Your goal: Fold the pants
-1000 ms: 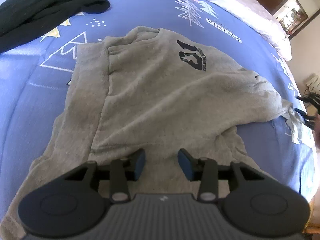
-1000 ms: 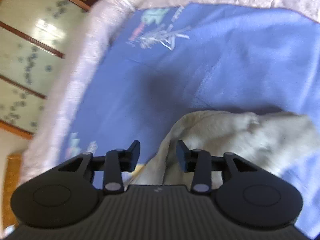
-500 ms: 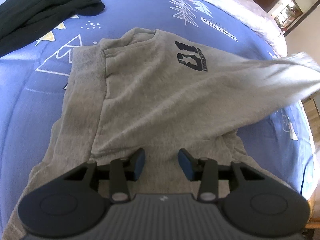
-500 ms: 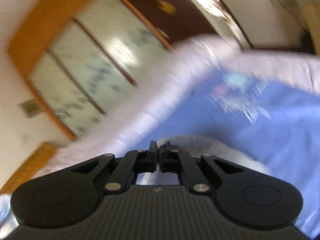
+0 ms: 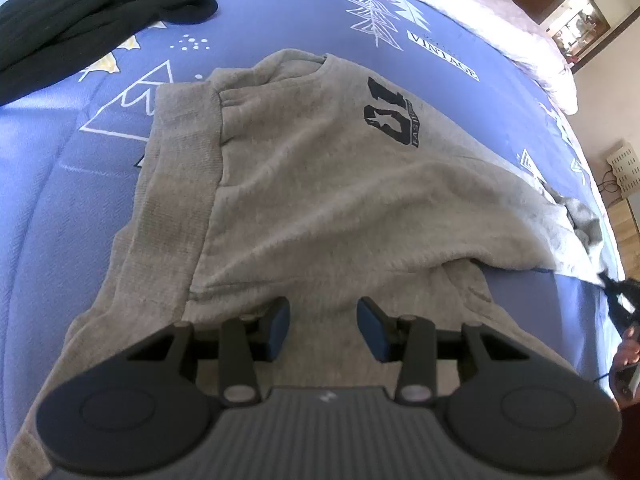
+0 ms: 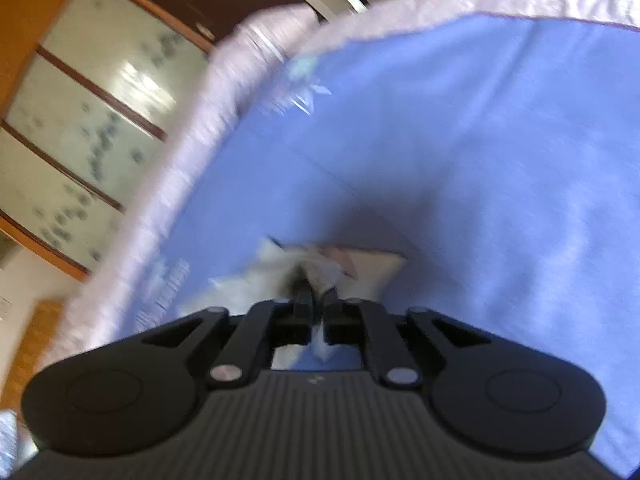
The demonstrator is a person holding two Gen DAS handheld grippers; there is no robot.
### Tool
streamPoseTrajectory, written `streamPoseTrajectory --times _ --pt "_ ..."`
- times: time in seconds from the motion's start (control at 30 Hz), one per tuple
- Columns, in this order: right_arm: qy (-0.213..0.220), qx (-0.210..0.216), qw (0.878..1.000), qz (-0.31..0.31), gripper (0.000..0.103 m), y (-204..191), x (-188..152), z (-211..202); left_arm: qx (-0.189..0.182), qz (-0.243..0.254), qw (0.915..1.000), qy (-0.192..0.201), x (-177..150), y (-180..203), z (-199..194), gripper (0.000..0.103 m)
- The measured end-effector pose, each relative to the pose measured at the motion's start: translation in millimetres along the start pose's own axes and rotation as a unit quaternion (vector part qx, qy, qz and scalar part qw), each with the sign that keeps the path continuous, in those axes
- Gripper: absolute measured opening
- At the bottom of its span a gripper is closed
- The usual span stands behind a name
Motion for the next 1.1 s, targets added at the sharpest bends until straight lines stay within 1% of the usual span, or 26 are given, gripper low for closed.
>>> streamPoseTrajectory --times 0.03,0.1,0.13,0.17,0.23,0.27,0.3,0.33,0.37,0.43,0.47,0.5,0.53,0.57,0.6,0.63,0.7,0.77,0.8,0.83,0.87,0.9,0.93,0.97,1.0,1.1 --pt "0.009 -0.023 1.000 -0.011 0.022 4.7 6.1 -2.6 0.001 0.002 1.0000 0.000 0.6 0.6 1.2 0.039" --pt "0.062 -0.067 0.996 -0.018 0.025 14.0 28.2 -16.3 0.002 0.005 1.0000 0.002 1.0 2.3 2.2 0.040" --pt "0.084 -0.077 0.993 -0.027 0.025 11.0 40.0 -21.3 0.003 0.007 1.0000 0.003 0.9 2.7 3.0 0.041" --pt "0.091 -0.067 0.993 -0.045 0.025 -0.1 49.4 -22.6 0.003 0.009 0.9999 0.004 1.3 3.5 3.7 0.042" --pt "0.072 -0.034 0.992 -0.099 0.026 -38.3 59.7 -8.4 0.005 0.010 0.9999 0.007 2.5 5.6 5.4 0.044" --pt "0.050 -0.016 0.990 -0.134 0.031 -59.8 59.3 3.3 0.006 0.011 0.9999 0.008 3.0 6.0 5.9 0.045" --pt "0.027 0.000 0.985 -0.169 0.042 -80.5 56.0 18.4 0.007 0.012 0.9999 0.009 3.7 6.8 6.4 0.045" --pt "0.006 0.007 0.981 -0.194 0.049 -94.8 51.5 35.5 0.009 0.011 0.9998 0.010 4.0 7.5 6.6 0.045" --pt "-0.012 0.002 0.977 -0.215 0.058 -104.9 49.6 59.4 0.010 0.011 0.9998 0.010 4.1 7.5 6.5 0.045" --pt "-0.042 -0.031 0.969 -0.243 0.059 -109.8 41.3 95.0 0.011 0.012 0.9998 0.010 3.5 8.0 6.0 0.045" --pt "-0.070 -0.041 0.966 -0.244 0.058 -107.8 34.2 112.4 0.012 0.014 0.9998 0.009 3.2 7.9 5.6 0.045" --pt "-0.097 -0.042 0.966 -0.238 0.052 -102.4 26.8 122.3 0.011 0.015 0.9998 0.008 3.1 7.7 5.2 0.045" --pt "-0.102 -0.046 0.965 -0.237 0.046 -101.4 20.6 126.4 0.010 0.015 0.9998 0.007 3.2 7.5 5.2 0.045" --pt "-0.091 -0.044 0.963 -0.251 0.023 -106.2 17.7 122.2 0.009 0.016 0.9998 0.006 3.3 7.1 5.4 0.045" --pt "-0.094 -0.028 0.963 -0.251 0.011 -110.9 10.8 109.1 0.008 0.016 0.9998 0.005 3.7 6.8 5.9 0.045" --pt "-0.083 -0.016 0.968 -0.235 0.010 -114.2 14.5 101.3 0.008 0.017 0.9998 0.005 4.7 7.2 6.6 0.045" --pt "-0.031 0.001 0.980 -0.194 0.009 -115.9 35.2 78.8 0.011 0.019 0.9997 0.006 6.5 8.4 7.8 0.045" --pt "0.065 0.002 0.990 -0.122 0.009 -102.6 77.6 42.4 0.013 0.019 0.9997 0.008 7.1 9.0 8.2 0.046" --pt "0.119 -0.012 0.990 -0.081 0.009 -87.4 101.3 24.0 0.012 0.018 0.9997 0.009 7.0 8.8 8.1 0.046" --pt "0.166 -0.037 0.984 -0.047 0.009 -72.1 119.5 10.7 0.011 0.016 0.9998 0.010 6.6 8.3 7.7 0.046" --pt "0.205 -0.075 0.976 -0.019 0.010 -52.3 133.1 -2.8 0.008 0.014 0.9998 0.011 6.3 7.6 7.2 0.046" --pt "0.226 -0.112 0.968 0.007 0.015 -32.1 140.8 -11.0 0.005 0.011 0.9999 0.012 5.9 6.6 6.7 0.046" --pt "0.234 -0.147 0.960 0.033 0.018 -10.3 143.6 -17.0 0.003 0.008 0.9999 0.013 5.9 5.7 6.2 0.045" --pt "0.222 -0.172 0.958 0.054 0.028 9.4 140.9 -17.5 0.002 0.007 0.9999 0.014 5.9 5.4 5.8 0.046" --pt "0.205 -0.184 0.959 0.065 0.036 20.6 136.1 -14.5 0.002 0.007 0.9999 0.015 5.6 5.3 5.4 0.046" --pt "0.194 -0.185 0.960 0.078 0.037 43.9 112.9 -27.5 0.001 0.010 0.9999 0.013 5.3 5.5 1.7 0.046"
Point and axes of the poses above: each gripper's, at about its wrist camera, not at the fingertips, and z roughly the way its jaws point, y to its right, x to its top, the point moved 9 cm from there along z, roughly the way its jaws point, and after that the axes turned 1 degree about y, right-handed, at the moved point
